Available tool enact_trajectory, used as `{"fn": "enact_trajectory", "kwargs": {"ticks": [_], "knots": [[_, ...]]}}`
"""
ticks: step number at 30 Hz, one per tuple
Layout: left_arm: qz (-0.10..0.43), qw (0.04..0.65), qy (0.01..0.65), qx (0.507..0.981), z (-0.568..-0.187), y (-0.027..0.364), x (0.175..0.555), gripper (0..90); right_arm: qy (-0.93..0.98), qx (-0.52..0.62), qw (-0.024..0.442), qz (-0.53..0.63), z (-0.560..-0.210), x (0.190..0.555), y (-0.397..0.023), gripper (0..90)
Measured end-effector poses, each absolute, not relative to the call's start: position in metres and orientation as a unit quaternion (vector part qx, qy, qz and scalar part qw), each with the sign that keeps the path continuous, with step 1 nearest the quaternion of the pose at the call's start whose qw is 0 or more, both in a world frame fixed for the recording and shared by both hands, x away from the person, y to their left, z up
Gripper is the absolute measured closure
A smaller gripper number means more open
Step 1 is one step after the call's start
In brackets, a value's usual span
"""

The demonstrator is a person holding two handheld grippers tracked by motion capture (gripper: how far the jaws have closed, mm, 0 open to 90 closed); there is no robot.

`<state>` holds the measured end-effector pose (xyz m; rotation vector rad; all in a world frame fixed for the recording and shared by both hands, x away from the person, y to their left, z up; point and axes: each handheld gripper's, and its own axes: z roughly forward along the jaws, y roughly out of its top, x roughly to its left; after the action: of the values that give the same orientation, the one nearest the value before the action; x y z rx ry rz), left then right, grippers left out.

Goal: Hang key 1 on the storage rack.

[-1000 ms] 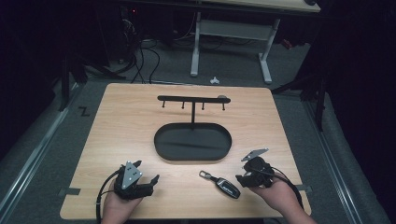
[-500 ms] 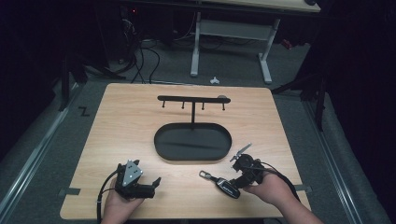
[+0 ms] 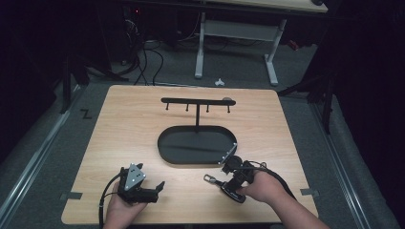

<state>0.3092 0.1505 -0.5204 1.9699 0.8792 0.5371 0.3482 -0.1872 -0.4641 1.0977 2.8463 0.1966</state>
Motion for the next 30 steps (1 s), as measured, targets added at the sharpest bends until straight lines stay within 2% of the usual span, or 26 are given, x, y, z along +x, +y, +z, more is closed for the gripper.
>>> {"fn": "enact_trajectory", "kwargs": {"ticks": [6,12,16,23,30], "knots": [[0.215,0.443,0.352,0.796,-0.520,0.150,0.309,0.0,0.934,0.353,0.022,0.058,-0.467,0.358,-0.176,34.5],[0.213,0.443,0.350,0.797,-0.520,0.150,0.309,0.0,0.942,0.332,0.007,0.053,-0.473,0.362,-0.159,29.7],[0.212,0.445,0.350,0.796,-0.519,0.150,0.309,0.0,0.946,0.321,0.007,0.044,-0.480,0.365,-0.152,30.3],[0.211,0.445,0.347,0.798,-0.520,0.150,0.309,0.0,0.944,0.327,0.013,0.029,-0.486,0.372,-0.150,36.6],[0.209,0.447,0.344,0.799,-0.520,0.150,0.309,0.0,0.945,0.325,0.006,0.014,-0.489,0.374,-0.151,48.9]]}}
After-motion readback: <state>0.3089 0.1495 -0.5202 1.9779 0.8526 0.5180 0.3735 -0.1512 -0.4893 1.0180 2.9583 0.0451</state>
